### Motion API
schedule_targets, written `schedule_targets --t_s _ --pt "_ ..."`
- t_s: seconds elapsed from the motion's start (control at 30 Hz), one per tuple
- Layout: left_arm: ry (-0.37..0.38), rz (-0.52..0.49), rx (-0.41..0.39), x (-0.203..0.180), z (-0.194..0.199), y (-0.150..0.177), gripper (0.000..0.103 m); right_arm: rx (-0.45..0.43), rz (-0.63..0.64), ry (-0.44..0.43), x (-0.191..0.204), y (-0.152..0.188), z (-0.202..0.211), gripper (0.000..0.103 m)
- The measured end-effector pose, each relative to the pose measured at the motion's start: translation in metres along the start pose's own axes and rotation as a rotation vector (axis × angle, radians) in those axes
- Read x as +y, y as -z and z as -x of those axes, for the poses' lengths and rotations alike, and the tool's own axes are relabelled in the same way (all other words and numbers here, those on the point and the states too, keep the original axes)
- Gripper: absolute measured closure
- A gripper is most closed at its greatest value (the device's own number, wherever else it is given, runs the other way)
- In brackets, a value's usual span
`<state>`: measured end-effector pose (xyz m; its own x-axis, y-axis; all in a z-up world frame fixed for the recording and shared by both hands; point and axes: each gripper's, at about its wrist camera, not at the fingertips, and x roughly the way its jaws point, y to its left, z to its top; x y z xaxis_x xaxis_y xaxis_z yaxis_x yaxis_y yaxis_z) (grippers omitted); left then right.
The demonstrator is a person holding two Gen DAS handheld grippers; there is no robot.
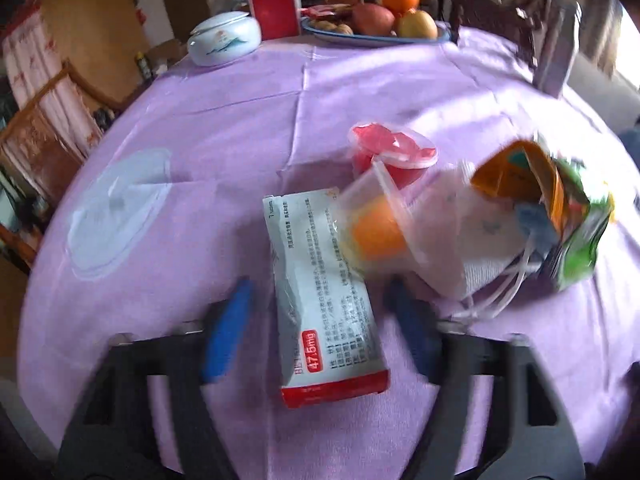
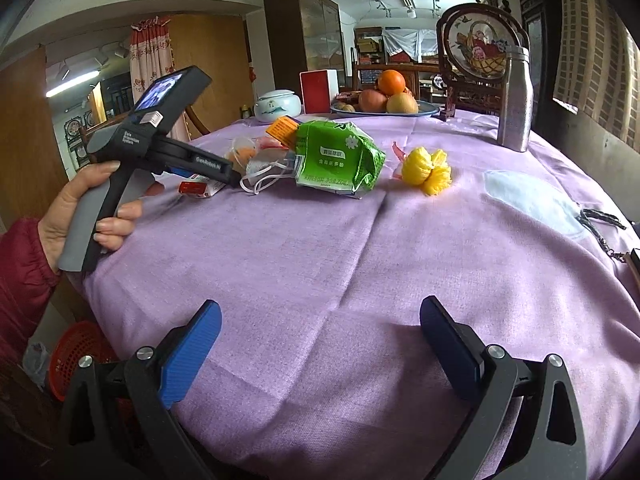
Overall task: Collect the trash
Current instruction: 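Grasp the white medicine box with the left gripper while the right gripper grasps the green drink carton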
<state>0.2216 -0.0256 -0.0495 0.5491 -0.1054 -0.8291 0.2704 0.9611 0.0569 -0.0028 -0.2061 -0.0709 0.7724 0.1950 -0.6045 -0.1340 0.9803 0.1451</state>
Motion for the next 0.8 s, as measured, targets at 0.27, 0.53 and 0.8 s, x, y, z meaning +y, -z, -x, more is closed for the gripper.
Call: schedule_targets --t_s 0.27,0.53,0.8 --pt "0.000 0.230 -0.066 0.069 0.012 0.011 0.058 0.010 -0.010 0.000 0.000 -0.001 -0.001 0.006" --pt "0.011 0.207 -0.027 0.063 0.008 0.012 0.049 0.030 -0.108 -0.098 -0.017 -0.037 0.003 0.006" --pt "0.005 0.166 -0.017 0.056 0.006 0.011 0.045 0.051 -0.141 -0.073 -0.037 -0.098 -0.030 0.006"
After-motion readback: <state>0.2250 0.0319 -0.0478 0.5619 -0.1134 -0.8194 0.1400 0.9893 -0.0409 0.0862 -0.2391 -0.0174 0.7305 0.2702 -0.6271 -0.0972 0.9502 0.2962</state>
